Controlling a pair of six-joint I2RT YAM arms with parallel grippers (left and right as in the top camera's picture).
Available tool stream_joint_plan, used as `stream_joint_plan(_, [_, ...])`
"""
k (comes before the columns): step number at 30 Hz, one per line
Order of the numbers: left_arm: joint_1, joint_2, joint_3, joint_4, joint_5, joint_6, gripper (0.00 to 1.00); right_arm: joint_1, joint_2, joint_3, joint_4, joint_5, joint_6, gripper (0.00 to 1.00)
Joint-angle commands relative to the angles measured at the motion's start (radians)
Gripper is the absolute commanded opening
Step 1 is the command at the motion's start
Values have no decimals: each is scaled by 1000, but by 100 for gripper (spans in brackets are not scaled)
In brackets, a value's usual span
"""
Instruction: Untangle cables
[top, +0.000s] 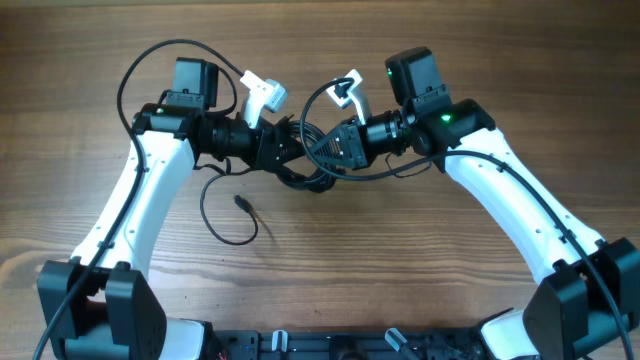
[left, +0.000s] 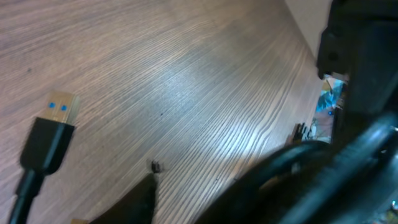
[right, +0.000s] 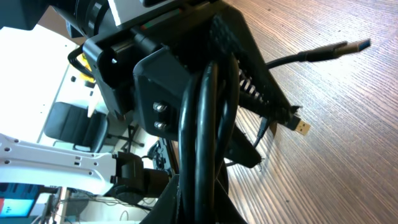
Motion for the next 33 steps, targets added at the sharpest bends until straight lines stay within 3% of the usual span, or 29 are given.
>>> stream_joint_plan(1, [3,-3,3,26,7,7,27,4,-5,15,4,-64,2,4])
stream_joint_plan(9, [59,-3,3,40,3,-50,18,3,-5,15,-54,54,5,6])
stream_joint_plan(11, [60,-3,3,43,2,-71,11,3,-5,15,-47,79,31,20])
stream_joint_plan(14, [60,-3,3,53,-3,-122,4,3,-5,15,-39,160,109,58])
stream_joint_plan(16, [60,-3,3,85,-66,-251,4,3,-5,15,-27,213,188,78])
stream_joint_plan(17, [60,-3,3,100,-117,-333,4,4,-5,15,-20,228,217,82])
stream_joint_plan(20, [60,-3,3,128,-235,-526,4,4,-5,15,3,245,277,85])
stream_joint_plan(24, [60,-3,3,151,-271,-695,4,4,-5,15,25,266,377,85])
stream_joint_plan(29, [59,-3,3,160,-271,-807,4,4,-5,15,8,424,541,84])
stream_joint_plan(33, [59,-3,3,156,-251,-817,4,4,-5,15,16,425,541,83])
